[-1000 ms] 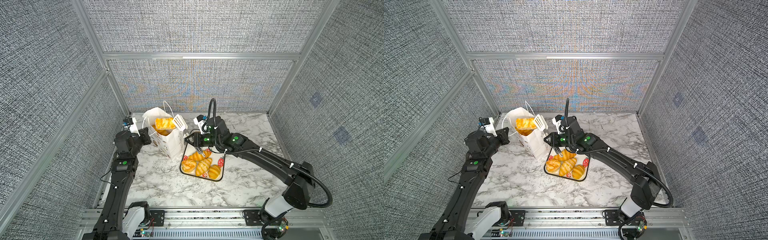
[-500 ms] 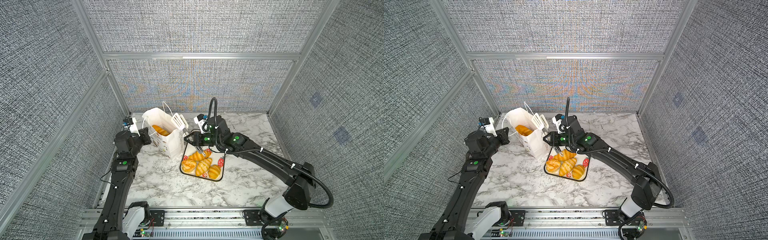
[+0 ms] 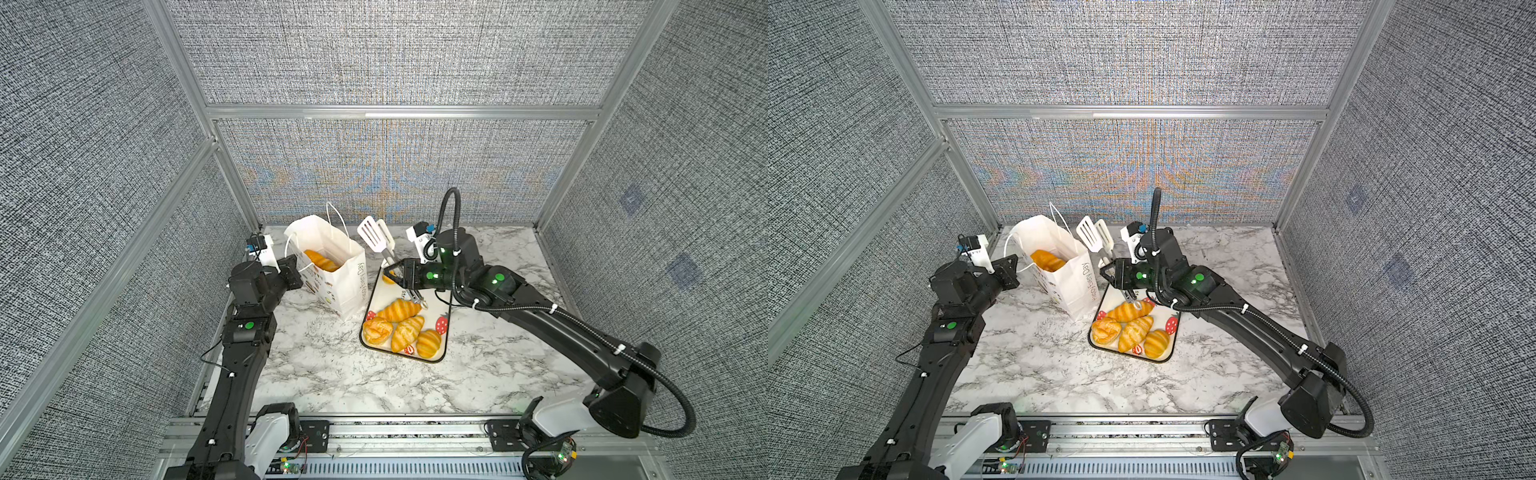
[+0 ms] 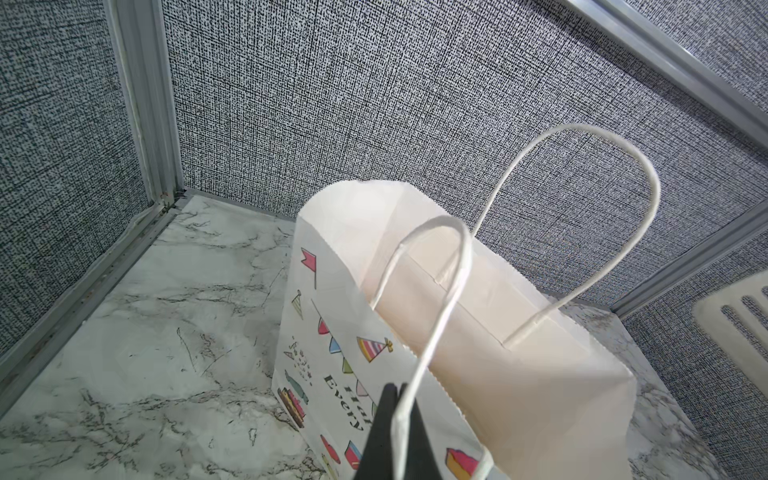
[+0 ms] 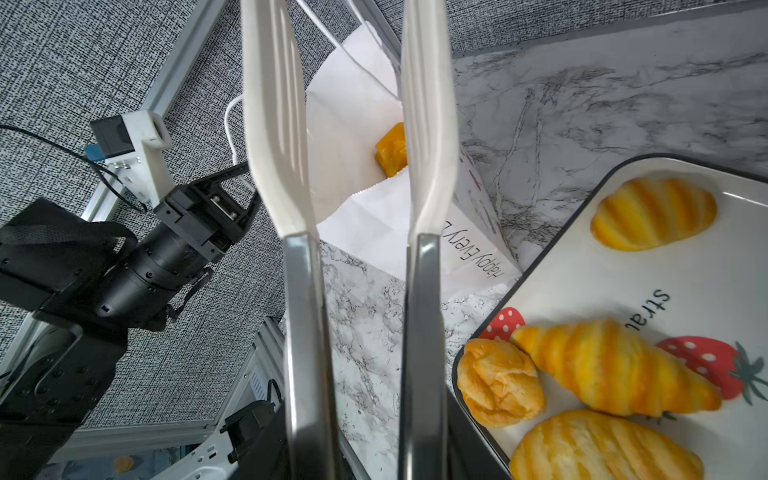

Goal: Pack bread into a paper bag
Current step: Place the bread in the paper bag, then pick up the bread from the tray.

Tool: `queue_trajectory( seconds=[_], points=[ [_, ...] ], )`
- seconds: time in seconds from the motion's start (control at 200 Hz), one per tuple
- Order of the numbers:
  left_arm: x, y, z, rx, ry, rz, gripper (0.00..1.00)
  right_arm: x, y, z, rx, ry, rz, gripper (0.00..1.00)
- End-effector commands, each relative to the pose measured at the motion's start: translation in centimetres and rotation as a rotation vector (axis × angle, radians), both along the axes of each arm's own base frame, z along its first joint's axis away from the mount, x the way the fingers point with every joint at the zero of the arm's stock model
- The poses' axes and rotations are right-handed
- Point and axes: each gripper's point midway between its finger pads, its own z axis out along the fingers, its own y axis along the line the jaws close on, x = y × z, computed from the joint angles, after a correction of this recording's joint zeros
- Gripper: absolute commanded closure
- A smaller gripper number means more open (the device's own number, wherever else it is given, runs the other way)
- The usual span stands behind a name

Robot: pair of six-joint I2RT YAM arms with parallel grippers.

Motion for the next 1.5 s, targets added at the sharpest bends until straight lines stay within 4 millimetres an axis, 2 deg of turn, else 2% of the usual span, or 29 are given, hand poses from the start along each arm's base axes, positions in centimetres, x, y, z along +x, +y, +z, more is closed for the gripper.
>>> queue_trajectory(
  seconds=[0.0,0.22,0.465,0.95,1.491],
  points=[
    [0.2,0.1,0.5,0.007,-0.025,0.002,1.00,0.6,-1.6,0.2,-0.011,-0.023,-0.043,0.56],
    [0.1,0.1,0.4,0.008,-0.024,0.002,1.00,2.2,-5.3,-1.4,-0.034,0.012,-0.137,0.53],
    [0.2,0.1,0.4,0.007,-0.023,0.003,1.00,3.7,-7.2,-4.4,-0.081,0.073,-0.196,0.51],
    [0.2,0.1,0.3,0.007,-0.019,0.002,1.00,5.9,-8.3,-10.4,-0.190,0.182,-0.246,0.48],
    [0.3,0.1,0.0,0.006,-0.013,0.003,1.00,7.6,-8.6,-15.0,-0.329,0.241,-0.270,0.45]
  ],
)
